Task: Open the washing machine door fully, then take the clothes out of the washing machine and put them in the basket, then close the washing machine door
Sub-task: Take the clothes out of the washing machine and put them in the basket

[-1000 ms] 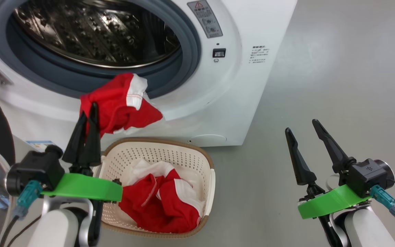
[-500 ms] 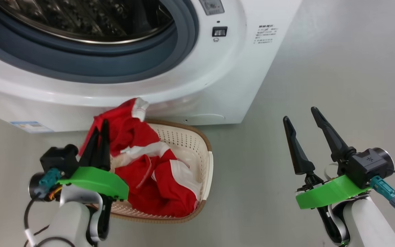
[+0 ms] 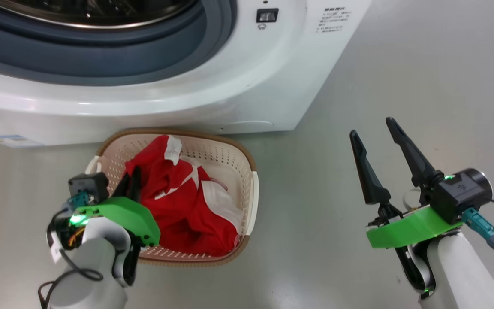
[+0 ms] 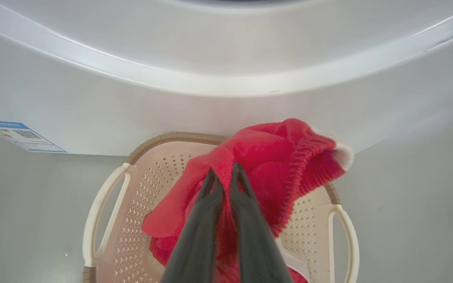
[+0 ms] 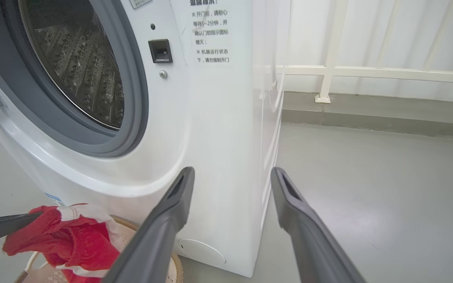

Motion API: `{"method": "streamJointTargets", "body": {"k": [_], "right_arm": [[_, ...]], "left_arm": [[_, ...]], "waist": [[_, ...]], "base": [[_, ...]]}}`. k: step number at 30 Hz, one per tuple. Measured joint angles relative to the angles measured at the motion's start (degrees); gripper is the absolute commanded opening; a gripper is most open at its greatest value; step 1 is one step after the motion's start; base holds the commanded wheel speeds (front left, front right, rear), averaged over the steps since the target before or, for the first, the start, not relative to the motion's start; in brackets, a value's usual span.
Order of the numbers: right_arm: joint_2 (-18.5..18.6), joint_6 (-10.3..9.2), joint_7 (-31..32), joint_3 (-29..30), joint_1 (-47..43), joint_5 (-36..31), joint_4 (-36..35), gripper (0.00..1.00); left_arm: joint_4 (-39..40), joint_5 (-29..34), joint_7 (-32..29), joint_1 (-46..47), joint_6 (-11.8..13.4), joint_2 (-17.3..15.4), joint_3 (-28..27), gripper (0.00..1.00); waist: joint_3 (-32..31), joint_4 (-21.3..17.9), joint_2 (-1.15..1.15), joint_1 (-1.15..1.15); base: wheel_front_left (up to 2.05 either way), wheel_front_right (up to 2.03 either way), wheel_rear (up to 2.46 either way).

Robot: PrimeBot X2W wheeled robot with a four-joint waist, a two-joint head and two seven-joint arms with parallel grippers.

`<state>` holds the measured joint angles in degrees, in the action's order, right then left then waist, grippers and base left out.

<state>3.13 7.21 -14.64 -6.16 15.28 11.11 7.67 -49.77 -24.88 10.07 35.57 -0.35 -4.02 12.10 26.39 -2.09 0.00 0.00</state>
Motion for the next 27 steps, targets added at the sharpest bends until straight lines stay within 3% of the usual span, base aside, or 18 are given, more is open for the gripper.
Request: {"method": "streamJointTargets", "body": {"k": [14, 23, 24, 25, 26, 27], "right_arm": [[0.0, 0.0, 0.0, -0.6, 3.4, 0.7, -0.5, 1.0], [0.0, 0.0, 0.0, -0.7, 3.7, 1.4, -0.6, 1.0], [0.0, 0.0, 0.0, -0.7, 3.7, 1.4, -0.6, 1.0], [0.0, 0.0, 0.0, -0.7, 3.7, 1.4, -0.6, 1.0], [0.0, 0.0, 0.0, -0.8, 3.7, 1.4, -0.6, 1.0], [0.0, 0.0, 0.0, -0.8, 3.8, 1.4, -0.6, 1.0]], "left_arm": [[-17.4, 0.1, -1.5, 8.9, -3.1, -0.3, 2.0, 0.0], [-22.3, 0.1, -1.4, 11.0, -3.8, -0.3, 2.7, 0.0], [-22.7, 0.1, -1.4, 11.3, -3.8, -0.4, 2.8, 0.12], [-22.8, 0.1, -1.4, 11.5, -3.8, -0.4, 2.8, 0.34], [-22.9, 0.0, -1.4, 11.6, -3.8, -0.3, 2.9, 0.62], [-23.0, 0.0, -1.3, 11.7, -3.8, -0.3, 2.9, 1.0]], "waist": [[5.7, -2.5, 0.0, 0.0], [7.5, -4.1, 0.0, 0.0], [7.6, -4.2, 0.0, 0.0], [7.7, -4.2, 0.0, 0.0], [7.8, -4.2, 0.0, 0.0], [7.8, -4.2, 0.0, 0.0]], "base": [[0.0, 0.0, 0.0], [0.0, 0.0, 0.0], [0.0, 0.0, 0.0], [0.0, 0.0, 0.0], [0.0, 0.0, 0.0], [0.0, 0.0, 0.0]]}}
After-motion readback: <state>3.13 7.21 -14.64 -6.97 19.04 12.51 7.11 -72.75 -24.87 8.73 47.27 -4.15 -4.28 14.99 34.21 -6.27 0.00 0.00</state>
